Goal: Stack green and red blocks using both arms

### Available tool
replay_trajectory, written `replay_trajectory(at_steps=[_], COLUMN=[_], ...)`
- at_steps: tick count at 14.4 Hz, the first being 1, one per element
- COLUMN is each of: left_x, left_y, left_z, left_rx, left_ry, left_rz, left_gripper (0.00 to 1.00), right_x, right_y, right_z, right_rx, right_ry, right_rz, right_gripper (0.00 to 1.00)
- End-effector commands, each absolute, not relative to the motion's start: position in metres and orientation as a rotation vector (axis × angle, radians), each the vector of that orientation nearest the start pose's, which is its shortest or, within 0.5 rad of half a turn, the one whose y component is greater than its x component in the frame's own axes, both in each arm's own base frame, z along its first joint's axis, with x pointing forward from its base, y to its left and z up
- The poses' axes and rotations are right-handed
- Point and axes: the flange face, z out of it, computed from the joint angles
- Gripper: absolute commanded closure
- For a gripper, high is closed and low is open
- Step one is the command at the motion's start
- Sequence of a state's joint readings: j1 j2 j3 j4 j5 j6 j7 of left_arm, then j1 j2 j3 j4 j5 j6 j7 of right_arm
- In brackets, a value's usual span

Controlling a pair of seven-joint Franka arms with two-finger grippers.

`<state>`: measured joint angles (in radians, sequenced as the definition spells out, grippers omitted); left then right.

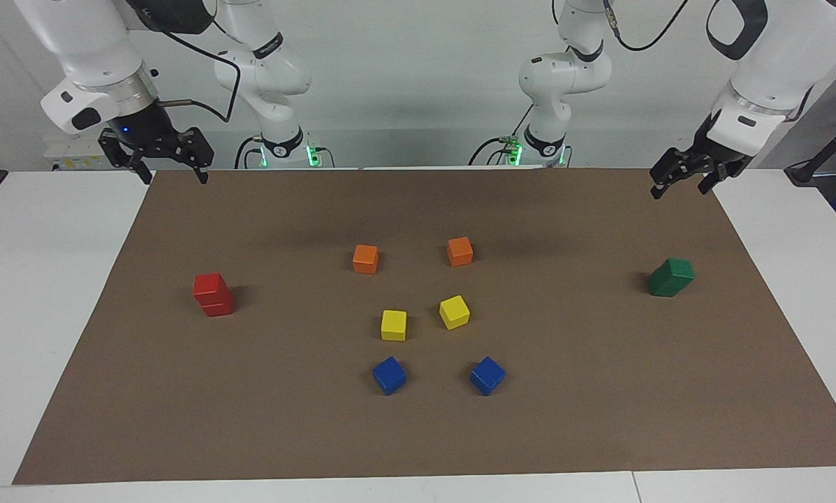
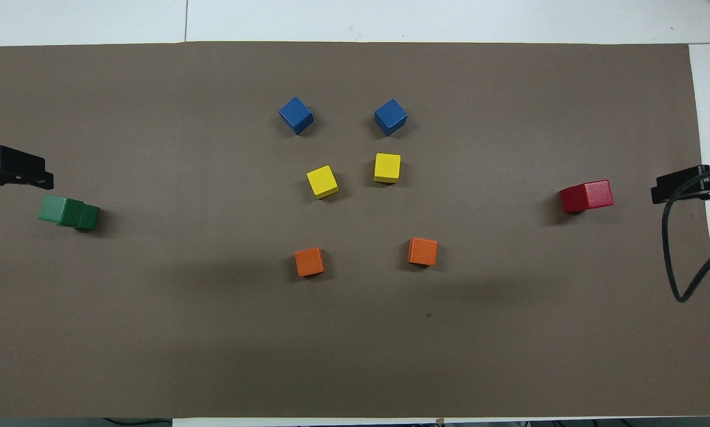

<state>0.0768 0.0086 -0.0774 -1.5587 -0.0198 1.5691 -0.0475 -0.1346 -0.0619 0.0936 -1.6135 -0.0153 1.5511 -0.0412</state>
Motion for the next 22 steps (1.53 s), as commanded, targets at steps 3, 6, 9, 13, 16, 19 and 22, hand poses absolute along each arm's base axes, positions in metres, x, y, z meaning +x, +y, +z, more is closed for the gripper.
replay_trajectory(at_steps=[3, 6, 9, 13, 16, 19, 22], left_x=[0.555, 0.556, 0.557, 0.557, 0.557, 0.557, 0.556], left_y=[-0.002, -0.002, 0.003, 0.004, 0.004, 0.004, 0.004], left_z=[0.632, 0.632, 0.632, 0.631, 0.632, 0.631, 0.631], left_rx=[-3.15, -3.142, -3.128, -3.122, -3.12, -3.119, -3.12], left_ry=[-0.082, -0.075, -0.019, 0.003, 0.003, 0.008, 0.005], left_rz=[-0.053, -0.072, -0.082, -0.074, -0.074, -0.072, -0.069], left_gripper=[0.0, 0.0, 0.0, 0.0, 0.0, 0.0, 0.0], right_x=[0.535, 0.536, 0.536, 0.538, 0.54, 0.538, 0.536], right_y=[-0.018, -0.002, -0.001, -0.007, -0.013, -0.022, -0.018], right_z=[0.64, 0.639, 0.638, 0.634, 0.63, 0.631, 0.632], right_rx=[-3.154, -3.154, -3.152, -3.152, -3.151, -3.147, -3.147], right_ry=[-0.038, -0.084, -0.055, -0.017, -0.002, 0.024, 0.017], right_rz=[-0.006, -0.006, -0.009, 0.005, 0.02, 0.02, 0.015], right_gripper=[0.0, 0.0, 0.0, 0.0, 0.0, 0.0, 0.0])
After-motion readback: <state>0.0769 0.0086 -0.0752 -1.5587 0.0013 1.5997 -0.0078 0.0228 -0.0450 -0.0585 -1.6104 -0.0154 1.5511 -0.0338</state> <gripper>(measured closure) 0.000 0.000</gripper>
